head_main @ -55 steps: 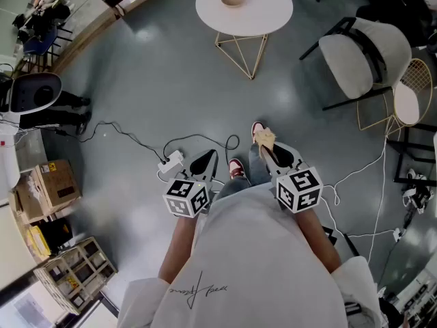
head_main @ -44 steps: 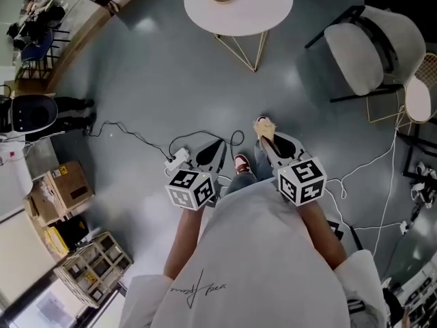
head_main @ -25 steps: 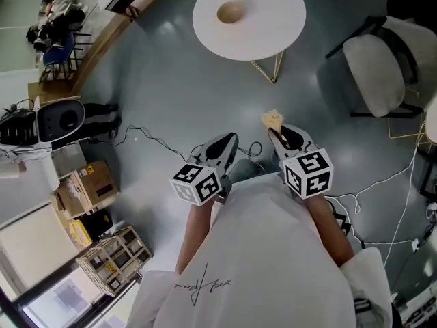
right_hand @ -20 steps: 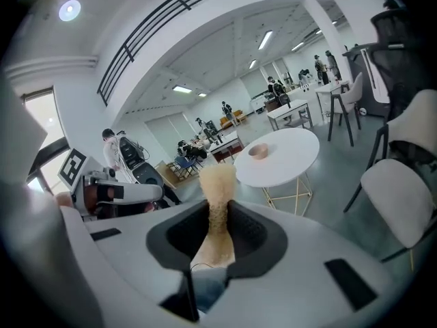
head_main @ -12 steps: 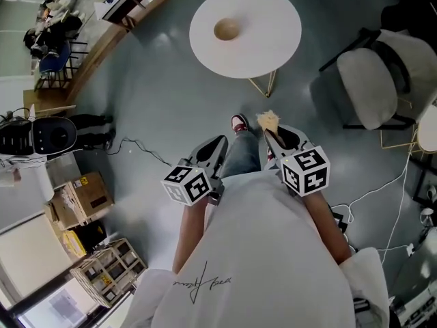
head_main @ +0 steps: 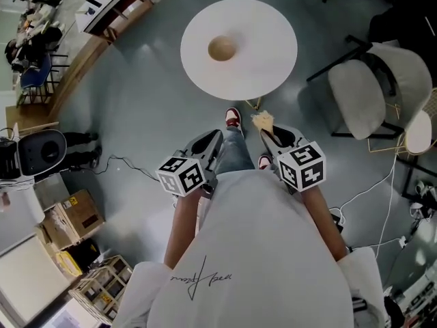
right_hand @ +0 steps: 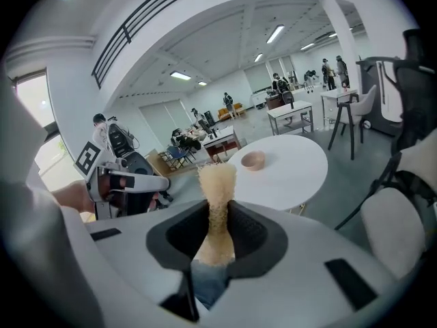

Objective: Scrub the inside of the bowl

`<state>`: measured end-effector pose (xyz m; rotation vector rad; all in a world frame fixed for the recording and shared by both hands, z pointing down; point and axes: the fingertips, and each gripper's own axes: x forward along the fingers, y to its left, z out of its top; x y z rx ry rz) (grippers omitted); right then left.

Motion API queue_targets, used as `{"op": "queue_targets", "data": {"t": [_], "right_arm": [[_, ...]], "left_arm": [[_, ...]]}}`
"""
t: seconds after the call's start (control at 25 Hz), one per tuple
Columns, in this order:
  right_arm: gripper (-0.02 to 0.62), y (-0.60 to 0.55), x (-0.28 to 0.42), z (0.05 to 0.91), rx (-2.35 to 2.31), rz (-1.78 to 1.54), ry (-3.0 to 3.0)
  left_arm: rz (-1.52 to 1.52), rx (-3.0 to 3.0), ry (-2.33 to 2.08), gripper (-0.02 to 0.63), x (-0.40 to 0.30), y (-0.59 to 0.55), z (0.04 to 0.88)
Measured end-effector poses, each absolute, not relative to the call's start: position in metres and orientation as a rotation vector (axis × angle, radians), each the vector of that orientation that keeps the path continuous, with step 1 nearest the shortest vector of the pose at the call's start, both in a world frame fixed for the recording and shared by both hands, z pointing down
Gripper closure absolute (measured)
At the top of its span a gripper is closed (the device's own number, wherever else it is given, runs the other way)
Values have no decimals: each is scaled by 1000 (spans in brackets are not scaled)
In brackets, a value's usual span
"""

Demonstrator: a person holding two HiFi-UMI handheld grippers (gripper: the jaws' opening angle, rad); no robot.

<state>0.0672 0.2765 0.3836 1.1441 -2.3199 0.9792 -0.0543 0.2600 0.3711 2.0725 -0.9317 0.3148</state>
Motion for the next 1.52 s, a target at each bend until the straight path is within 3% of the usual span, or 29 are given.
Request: {"op": "queue_targets", "data": {"t": [0.88, 1.52], "right_arm": [[512, 117, 9, 379, 1241, 877, -2197], [512, 80, 16, 405, 1397, 784, -2054]], "left_arm": [[193, 2078, -813, 601, -112, 63, 356], [262, 2087, -774, 601, -119, 25, 402]]}}
